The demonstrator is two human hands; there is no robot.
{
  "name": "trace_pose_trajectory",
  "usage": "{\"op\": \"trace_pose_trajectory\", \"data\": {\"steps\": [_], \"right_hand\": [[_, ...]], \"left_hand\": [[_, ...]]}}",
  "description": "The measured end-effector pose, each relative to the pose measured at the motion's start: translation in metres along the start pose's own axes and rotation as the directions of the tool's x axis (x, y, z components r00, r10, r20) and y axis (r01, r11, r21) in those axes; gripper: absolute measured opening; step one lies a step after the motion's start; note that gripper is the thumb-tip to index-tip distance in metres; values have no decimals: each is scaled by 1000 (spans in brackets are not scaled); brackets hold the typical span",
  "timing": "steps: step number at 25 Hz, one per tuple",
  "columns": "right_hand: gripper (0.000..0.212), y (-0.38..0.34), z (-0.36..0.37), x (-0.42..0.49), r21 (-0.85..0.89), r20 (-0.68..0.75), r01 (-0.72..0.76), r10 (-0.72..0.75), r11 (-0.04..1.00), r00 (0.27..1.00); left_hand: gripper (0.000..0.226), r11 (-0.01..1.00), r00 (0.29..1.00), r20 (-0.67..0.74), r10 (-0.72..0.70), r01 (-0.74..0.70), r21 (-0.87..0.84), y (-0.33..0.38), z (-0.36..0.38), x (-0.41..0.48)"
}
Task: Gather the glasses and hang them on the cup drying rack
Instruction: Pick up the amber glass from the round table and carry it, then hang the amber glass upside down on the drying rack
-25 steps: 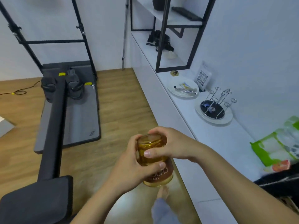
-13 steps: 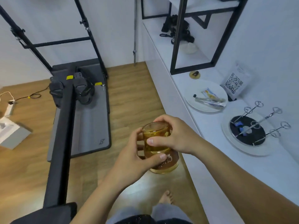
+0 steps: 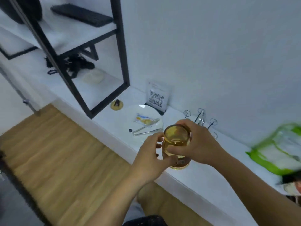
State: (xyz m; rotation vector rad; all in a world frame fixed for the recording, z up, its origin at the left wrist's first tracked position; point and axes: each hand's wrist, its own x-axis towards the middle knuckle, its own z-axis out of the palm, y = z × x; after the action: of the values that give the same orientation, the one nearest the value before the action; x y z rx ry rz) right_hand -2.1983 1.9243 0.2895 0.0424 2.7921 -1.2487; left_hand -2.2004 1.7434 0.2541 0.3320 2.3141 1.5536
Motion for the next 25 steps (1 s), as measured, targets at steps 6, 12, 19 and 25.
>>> {"op": "trace_pose_trajectory", "data": {"steps": [6, 12, 19, 25], "right_hand": [[73, 29, -27, 41, -103, -346, -161, 116, 982, 931], [77, 70, -12, 89, -131, -279, -164, 123, 978, 952], [82, 128, 13, 123, -270, -87, -193, 176, 943, 981], [65, 148, 28, 143, -477, 144, -171, 269, 862, 952]], "left_hand": [[45, 992, 948, 293, 121, -127, 1, 22, 1, 107], [55, 996, 955, 296, 34, -56, 66, 9, 12, 159], [51, 984, 946, 299, -121, 75, 162, -25, 43, 191], [47, 954, 915, 306, -263, 198, 227, -43, 69, 204]]}}
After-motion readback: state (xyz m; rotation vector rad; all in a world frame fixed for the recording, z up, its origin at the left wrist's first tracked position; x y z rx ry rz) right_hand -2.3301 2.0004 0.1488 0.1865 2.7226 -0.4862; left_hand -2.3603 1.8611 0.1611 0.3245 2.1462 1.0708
